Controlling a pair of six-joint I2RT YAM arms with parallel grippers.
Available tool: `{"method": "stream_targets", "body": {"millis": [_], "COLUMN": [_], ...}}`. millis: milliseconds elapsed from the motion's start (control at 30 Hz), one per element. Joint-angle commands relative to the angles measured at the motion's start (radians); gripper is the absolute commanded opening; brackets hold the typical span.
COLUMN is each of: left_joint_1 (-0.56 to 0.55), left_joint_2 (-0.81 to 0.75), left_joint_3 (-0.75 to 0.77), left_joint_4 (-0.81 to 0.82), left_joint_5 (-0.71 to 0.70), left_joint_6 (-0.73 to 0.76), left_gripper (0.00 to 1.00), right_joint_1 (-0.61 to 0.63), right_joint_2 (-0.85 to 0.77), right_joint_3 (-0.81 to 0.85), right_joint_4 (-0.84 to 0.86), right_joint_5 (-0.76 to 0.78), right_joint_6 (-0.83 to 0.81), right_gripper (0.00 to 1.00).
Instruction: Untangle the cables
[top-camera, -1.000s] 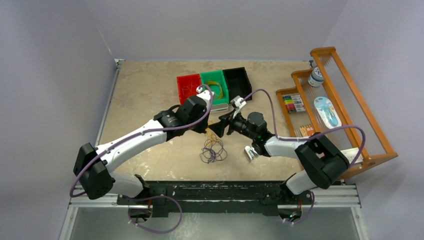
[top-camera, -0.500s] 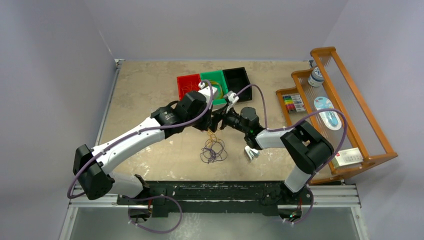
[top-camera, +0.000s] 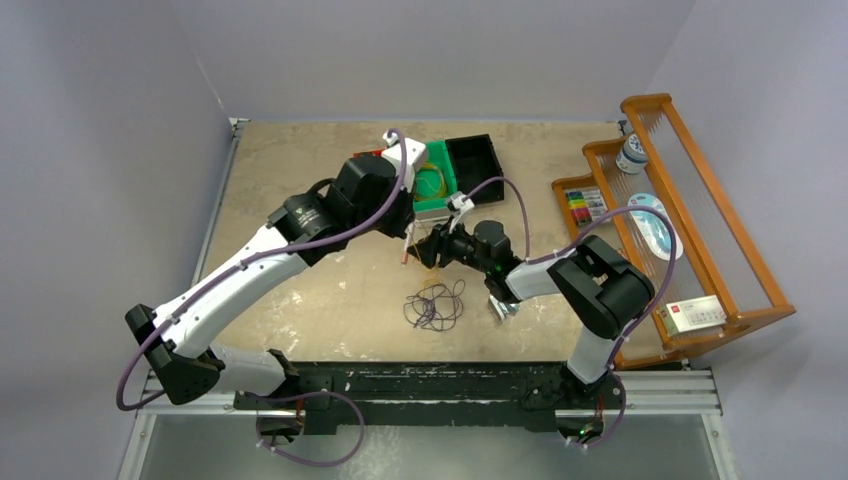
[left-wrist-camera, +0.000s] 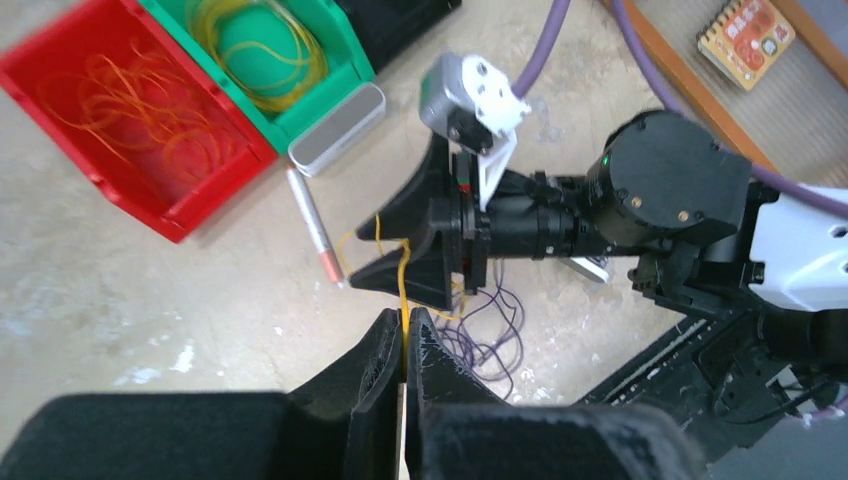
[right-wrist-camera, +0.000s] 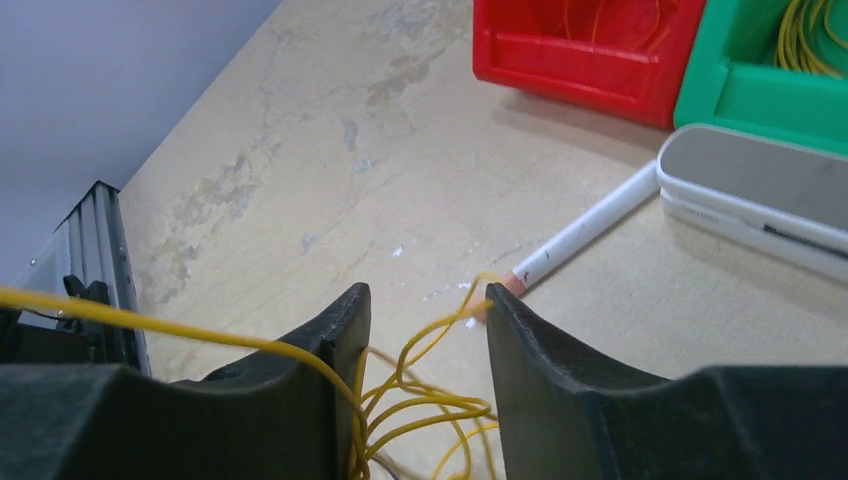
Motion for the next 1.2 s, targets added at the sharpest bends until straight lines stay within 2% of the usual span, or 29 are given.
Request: {"method": "stream_targets", "body": {"millis": [0, 400, 667, 867, 1167], "left_joint_1": [-0.004, -0.003, -0.004, -0.003, -0.003], "left_joint_2": [-0.014, 0.057, 0.117, 0.178, 0.208], "left_joint_3": [0.179, 0.495, 0.704, 0.876, 0.98], "left_joint_4": [-0.021, -0.102, -0.139, -0.131, -0.105], "left_joint_5": [-0.101, -0.221, -0.307, -0.334, -0.362], "left_joint_6": [0.067, 0.145, 0.185, 0.211, 0.232], "left_gripper": [0.0, 0.0, 0.0, 0.0, 0.0], "right_joint_1": [-0.001, 0.0, 0.0, 0.0, -0.001], "right_joint_2": [0.0, 0.026, 0.042, 0.051, 0.023], "right_joint_3": [-0.058, -0.158, -0.192, -0.206, -0.224], "right_joint_4": [0.0, 0.05, 0.077, 0.109, 0.086], "right_joint_5": [0.053, 0.087, 0.101, 0.1, 0.105], "right_joint_6": [0.018, 0.051, 0.06, 0.074, 0.071], "right_gripper": [0.46, 0.39, 0.39, 0.44, 0.44]}}
